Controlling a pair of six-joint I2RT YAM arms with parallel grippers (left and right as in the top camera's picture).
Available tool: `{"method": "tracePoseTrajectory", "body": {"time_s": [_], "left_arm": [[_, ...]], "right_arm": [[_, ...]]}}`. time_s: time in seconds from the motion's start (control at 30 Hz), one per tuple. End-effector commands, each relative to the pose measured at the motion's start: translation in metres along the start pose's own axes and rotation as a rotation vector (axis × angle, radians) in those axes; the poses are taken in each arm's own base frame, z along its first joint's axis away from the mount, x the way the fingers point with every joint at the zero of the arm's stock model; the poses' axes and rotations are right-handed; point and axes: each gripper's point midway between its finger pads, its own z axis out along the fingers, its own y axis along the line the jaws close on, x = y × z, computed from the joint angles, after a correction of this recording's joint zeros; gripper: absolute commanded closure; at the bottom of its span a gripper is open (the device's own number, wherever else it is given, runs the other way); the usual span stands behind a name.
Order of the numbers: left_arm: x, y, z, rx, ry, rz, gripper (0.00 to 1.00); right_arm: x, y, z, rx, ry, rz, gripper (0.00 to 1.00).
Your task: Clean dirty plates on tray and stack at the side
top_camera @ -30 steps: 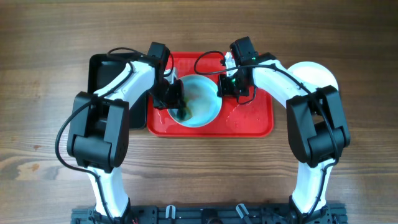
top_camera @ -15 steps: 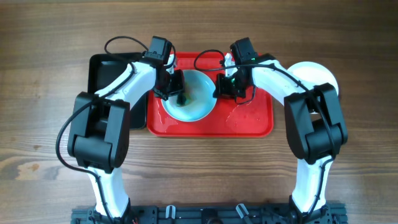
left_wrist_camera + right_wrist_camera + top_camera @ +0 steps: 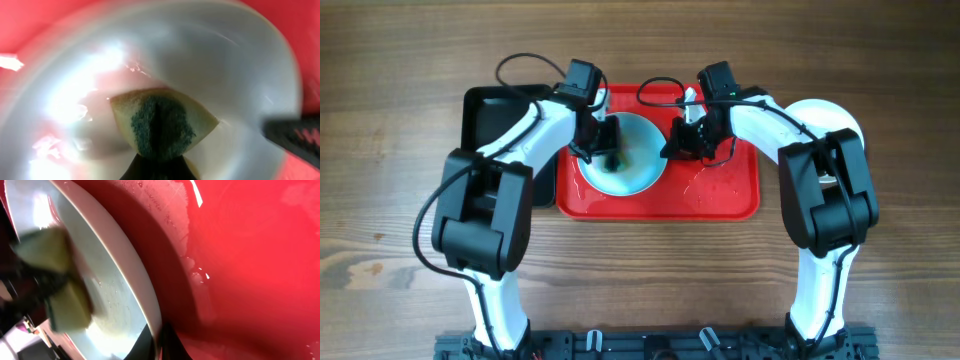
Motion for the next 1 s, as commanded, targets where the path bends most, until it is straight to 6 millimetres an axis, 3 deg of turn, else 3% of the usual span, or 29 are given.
{"method": "tracePoseTrajectory", "body": {"time_s": [0.0, 0.13, 0.27, 0.5, 0.63, 0.73, 0.8, 0.97], "left_arm": [[0.035, -0.055, 0.016, 0.166, 0.1, 0.231, 0.96], [0.027, -0.067, 0.018, 0.184, 0.058, 0.267, 0.96], [0.009, -0.061, 0.017, 0.165, -0.008, 0.231, 0.96], [-0.048, 0.0, 0.007, -0.137, -0.243, 0.055, 0.96], [-0.067, 0.038, -0.008, -0.311, -0.352, -0.053, 0.96], [-0.065, 0.063, -0.016, -0.422, -0.371, -0.13, 0.96], [-0.053, 0.078, -0.019, -0.486, -0.339, -0.181, 0.96], [-0.014, 0.095, -0.02, -0.565, -0.199, -0.249, 0.96]], "right_arm": [[0.006, -0.021, 0.014, 0.035, 0.032, 0.041, 0.96], [0.006, -0.021, 0.014, 0.035, 0.033, 0.041, 0.96], [0.006, -0.021, 0.014, 0.035, 0.033, 0.041, 0.96], [0.006, -0.021, 0.014, 0.035, 0.033, 0.041, 0.96], [0.006, -0.021, 0.014, 0.035, 0.033, 0.04, 0.96], [0.006, -0.021, 0.014, 0.035, 0.033, 0.04, 0.96], [0.006, -0.021, 0.014, 0.035, 0.033, 0.04, 0.96], [0.006, -0.021, 0.014, 0.035, 0.032, 0.04, 0.96]]}}
